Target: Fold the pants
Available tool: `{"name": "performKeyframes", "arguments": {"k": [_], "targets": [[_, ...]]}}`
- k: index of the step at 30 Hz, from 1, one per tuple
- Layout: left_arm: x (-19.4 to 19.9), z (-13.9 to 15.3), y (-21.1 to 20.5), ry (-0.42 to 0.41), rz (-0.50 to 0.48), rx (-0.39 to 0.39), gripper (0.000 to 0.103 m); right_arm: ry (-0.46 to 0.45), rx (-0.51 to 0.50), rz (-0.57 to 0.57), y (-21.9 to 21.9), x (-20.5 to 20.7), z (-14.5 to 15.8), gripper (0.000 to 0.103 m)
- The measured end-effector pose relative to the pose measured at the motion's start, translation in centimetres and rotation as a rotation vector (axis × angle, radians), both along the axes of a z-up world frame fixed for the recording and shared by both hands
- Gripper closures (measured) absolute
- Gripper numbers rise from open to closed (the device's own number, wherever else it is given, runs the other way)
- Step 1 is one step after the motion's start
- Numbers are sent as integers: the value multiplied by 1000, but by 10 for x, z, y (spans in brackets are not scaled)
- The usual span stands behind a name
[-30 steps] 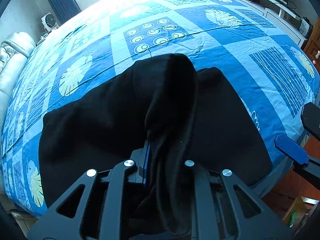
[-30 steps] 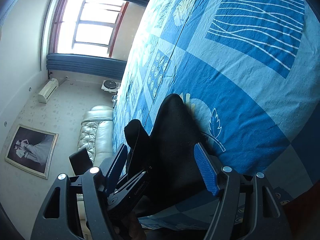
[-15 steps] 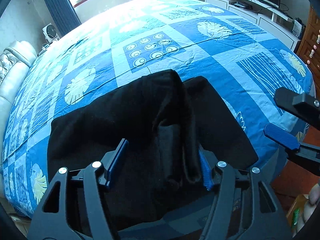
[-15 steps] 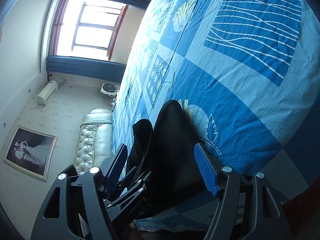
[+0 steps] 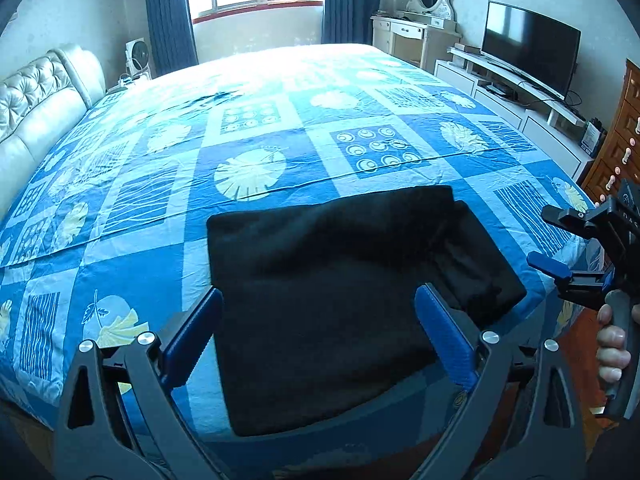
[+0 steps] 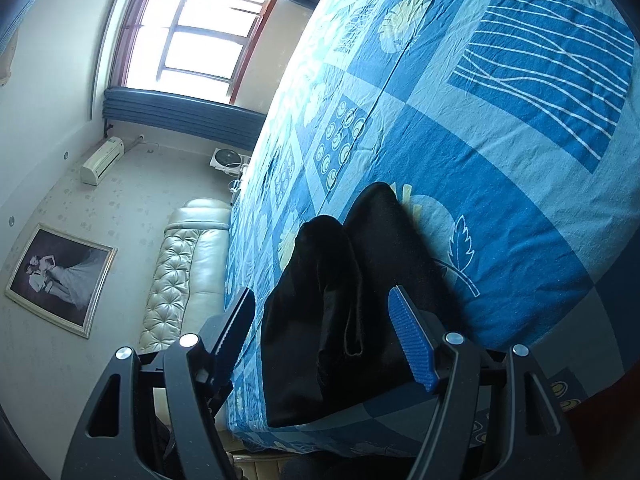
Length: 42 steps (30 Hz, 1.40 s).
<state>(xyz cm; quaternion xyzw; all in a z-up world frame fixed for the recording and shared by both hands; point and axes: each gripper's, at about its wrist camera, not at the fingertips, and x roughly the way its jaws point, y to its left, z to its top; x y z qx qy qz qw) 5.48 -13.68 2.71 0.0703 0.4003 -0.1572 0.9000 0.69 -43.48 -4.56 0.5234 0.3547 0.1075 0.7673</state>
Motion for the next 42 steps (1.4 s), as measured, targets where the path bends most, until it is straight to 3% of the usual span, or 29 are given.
{"name": "performKeyframes", "arguments": {"k": [5, 11, 15, 20, 21, 25, 27, 36, 42], "targets": [[5, -14, 74, 27, 112, -30, 6, 19, -65, 99, 33, 22, -2, 34], [2, -34, 132, 76, 196, -63, 6, 98, -264, 88, 48, 35, -9, 34], [-1, -43, 153, 94, 220, -111, 6, 112, -238, 54, 44, 33, -18, 34], [2, -52, 162, 126, 214, -146, 6, 116, -226, 104, 54, 39, -24, 34], [2, -53, 162, 124, 215, -148, 6, 116, -240, 127, 59, 42, -24, 38], [4, -56, 167, 154, 218, -170, 6, 162, -309, 193, 76, 50, -25, 75], [4, -59, 170, 165, 228, -180, 6, 159, -316, 195, 78, 51, -18, 82], [3, -61, 171, 180, 222, -194, 6, 1, -338, 168, 58, 32, 51, 88], [1, -61, 165, 188, 200, -202, 6, 67, -342, 130, 30, 24, 26, 88]]}}
